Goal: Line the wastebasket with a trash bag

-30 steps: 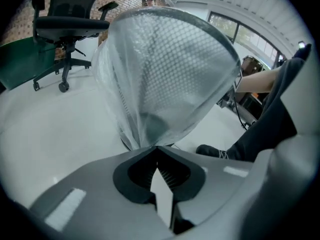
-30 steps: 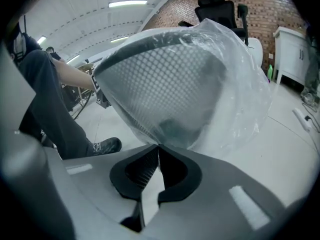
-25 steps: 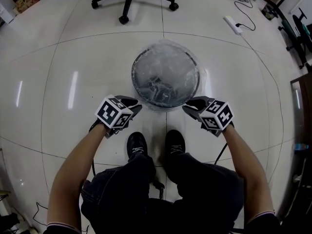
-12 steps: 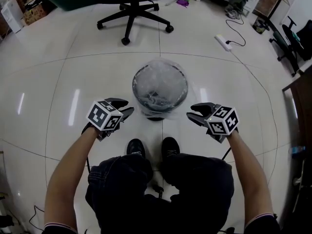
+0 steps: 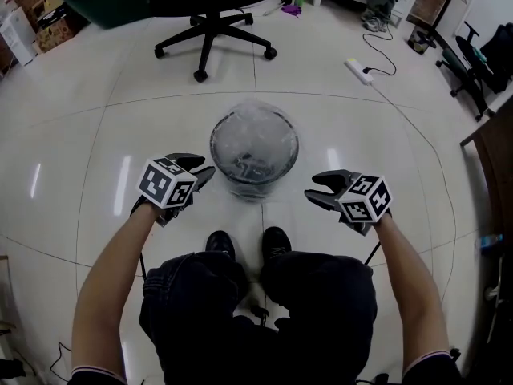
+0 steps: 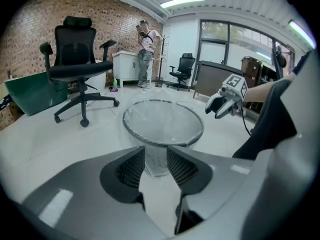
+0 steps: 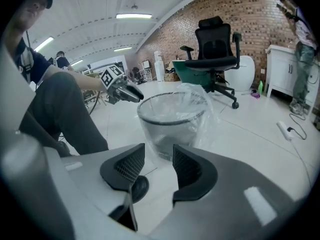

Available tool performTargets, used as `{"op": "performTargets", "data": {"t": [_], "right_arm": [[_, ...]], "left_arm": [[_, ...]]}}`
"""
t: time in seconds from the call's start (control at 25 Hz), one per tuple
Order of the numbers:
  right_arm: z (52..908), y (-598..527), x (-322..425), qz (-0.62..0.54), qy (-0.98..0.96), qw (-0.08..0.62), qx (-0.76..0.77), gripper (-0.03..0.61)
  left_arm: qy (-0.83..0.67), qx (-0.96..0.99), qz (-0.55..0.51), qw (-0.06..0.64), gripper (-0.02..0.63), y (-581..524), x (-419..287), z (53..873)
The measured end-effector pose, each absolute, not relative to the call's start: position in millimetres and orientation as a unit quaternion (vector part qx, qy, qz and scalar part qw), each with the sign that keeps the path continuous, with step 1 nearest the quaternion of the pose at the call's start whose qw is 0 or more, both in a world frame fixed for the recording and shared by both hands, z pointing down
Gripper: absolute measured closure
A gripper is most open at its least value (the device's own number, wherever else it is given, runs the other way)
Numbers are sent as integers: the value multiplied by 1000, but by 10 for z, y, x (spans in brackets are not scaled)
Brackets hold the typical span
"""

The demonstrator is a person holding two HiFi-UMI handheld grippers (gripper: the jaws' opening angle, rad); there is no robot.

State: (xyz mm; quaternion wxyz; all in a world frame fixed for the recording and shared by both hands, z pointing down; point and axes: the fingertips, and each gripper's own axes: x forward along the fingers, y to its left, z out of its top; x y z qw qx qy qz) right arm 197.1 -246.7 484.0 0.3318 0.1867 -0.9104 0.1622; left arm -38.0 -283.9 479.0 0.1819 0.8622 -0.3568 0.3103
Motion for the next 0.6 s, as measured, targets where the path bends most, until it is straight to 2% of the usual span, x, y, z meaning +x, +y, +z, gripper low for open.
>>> {"op": "performTargets", "data": {"t": [0.4,0.6], "right_arm": [[4266,-3595,1630,92,-916,298,253,408],[4253,-4044,1390,83,-914,293,267,408]], "left_arm": [[-396,855,287,170,477,-3331,-419,4539],[-407,843,297,187,477,-3510,-378,4682]]}}
